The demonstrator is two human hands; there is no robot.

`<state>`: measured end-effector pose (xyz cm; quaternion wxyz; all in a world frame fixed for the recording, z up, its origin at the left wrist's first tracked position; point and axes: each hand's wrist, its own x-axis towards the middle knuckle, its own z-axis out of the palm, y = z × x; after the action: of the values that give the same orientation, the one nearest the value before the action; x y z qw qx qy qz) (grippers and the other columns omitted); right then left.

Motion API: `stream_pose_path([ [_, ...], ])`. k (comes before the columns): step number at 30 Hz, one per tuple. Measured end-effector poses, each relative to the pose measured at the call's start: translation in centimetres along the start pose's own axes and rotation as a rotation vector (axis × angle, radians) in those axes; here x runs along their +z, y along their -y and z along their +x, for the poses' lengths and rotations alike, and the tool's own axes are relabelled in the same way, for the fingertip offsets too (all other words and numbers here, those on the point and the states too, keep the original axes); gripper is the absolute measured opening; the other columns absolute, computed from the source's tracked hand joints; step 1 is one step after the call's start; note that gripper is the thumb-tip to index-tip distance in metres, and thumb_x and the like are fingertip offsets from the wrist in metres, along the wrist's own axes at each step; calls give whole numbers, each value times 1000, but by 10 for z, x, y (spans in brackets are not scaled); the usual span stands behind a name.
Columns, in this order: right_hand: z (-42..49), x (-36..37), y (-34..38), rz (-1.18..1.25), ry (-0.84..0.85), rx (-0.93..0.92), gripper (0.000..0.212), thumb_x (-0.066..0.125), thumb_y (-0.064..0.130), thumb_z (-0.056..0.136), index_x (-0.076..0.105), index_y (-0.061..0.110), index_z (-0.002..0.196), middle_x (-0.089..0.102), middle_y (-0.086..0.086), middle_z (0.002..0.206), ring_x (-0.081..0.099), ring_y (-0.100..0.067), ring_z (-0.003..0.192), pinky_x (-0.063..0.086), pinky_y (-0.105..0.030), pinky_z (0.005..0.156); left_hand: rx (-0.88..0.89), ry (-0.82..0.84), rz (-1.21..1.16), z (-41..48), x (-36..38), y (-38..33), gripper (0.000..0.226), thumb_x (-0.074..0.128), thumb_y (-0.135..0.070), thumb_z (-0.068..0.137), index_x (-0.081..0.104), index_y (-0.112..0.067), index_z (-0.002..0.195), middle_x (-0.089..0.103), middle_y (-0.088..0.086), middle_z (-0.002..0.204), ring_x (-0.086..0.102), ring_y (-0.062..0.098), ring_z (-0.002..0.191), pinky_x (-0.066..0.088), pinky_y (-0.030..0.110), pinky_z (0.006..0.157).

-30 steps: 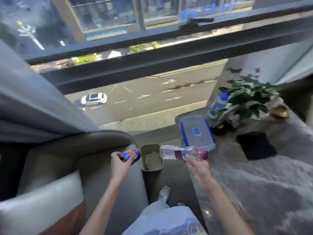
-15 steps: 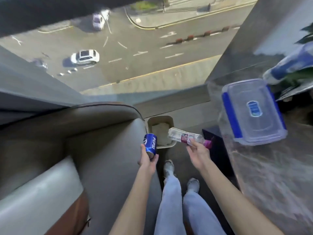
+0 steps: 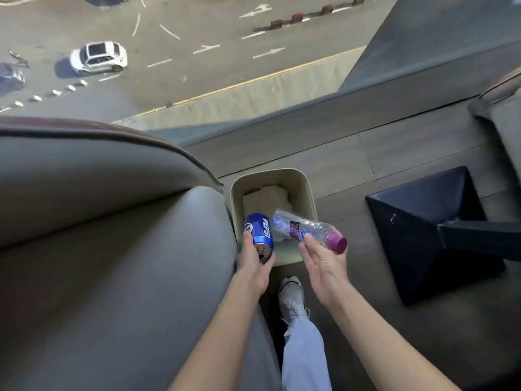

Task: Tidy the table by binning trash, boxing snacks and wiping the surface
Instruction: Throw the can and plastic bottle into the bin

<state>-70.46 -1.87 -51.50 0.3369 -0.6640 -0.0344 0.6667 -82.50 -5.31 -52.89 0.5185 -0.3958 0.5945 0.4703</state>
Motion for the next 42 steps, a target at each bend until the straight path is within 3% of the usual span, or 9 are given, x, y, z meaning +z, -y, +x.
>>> stream_pose_path([
  [5,46,15,-34,-406,132,-248,66,81,8,66,50,37,116,53,-6,125,61,-21,110,53,-37,94,22,-31,89,66,18,-4,60,54,-42,93,36,-8,140,50,16,135,55,32,121,47,47,102],
  [8,73,21,-49,-723,273,-410,65,75,-1,68,48,31,117,52,1,123,56,-5,113,47,-14,90,59,-115,213,101,30,-3,60,61,-36,89,37,-8,137,54,17,129,61,33,109,52,45,96],
  [11,99,24,-58,-1021,394,-564,65,65,-8,71,49,33,119,45,2,134,42,-8,130,37,-9,100,180,-187,367,128,38,2,62,65,-29,85,35,-17,138,53,15,130,61,32,108,54,40,91],
  [15,122,23,-57,-1242,556,-517,67,50,-10,69,51,34,119,27,7,151,18,0,144,25,-20,112,289,-254,564,136,46,6,60,58,-29,92,29,-27,144,46,12,139,53,32,120,50,38,93],
  [29,169,15,-63,-1797,731,-562,85,55,-8,69,26,26,142,-13,-1,159,-1,-24,150,27,-32,117,488,-397,1036,171,46,19,62,51,-41,93,30,-19,147,46,22,128,46,40,121,39,45,99],
  [32,179,11,-65,-1960,785,-526,95,58,2,70,12,20,151,-15,-9,160,-16,-26,149,8,-36,123,580,-360,1231,176,42,31,66,44,-42,96,20,-13,150,32,21,144,38,40,125,34,47,104],
  [35,185,10,-66,-2014,797,-309,89,58,9,76,15,22,152,-7,-10,161,-8,-25,150,8,-34,123,636,-295,1372,179,40,35,63,46,-30,94,22,-13,149,12,16,157,28,39,134,26,47,111],
  [38,192,13,-70,-2032,749,-338,73,57,17,81,28,23,148,8,-5,162,7,-23,149,19,-36,121,587,-191,1468,186,38,31,49,46,-20,88,43,-11,136,28,15,151,24,36,139,24,45,116],
  [42,198,25,-73,-2106,685,-385,59,50,21,90,32,19,145,21,-4,157,24,-28,142,30,-40,115,429,-69,1469,190,33,31,41,45,-17,88,55,-10,127,45,15,138,40,34,130,37,42,108],
])
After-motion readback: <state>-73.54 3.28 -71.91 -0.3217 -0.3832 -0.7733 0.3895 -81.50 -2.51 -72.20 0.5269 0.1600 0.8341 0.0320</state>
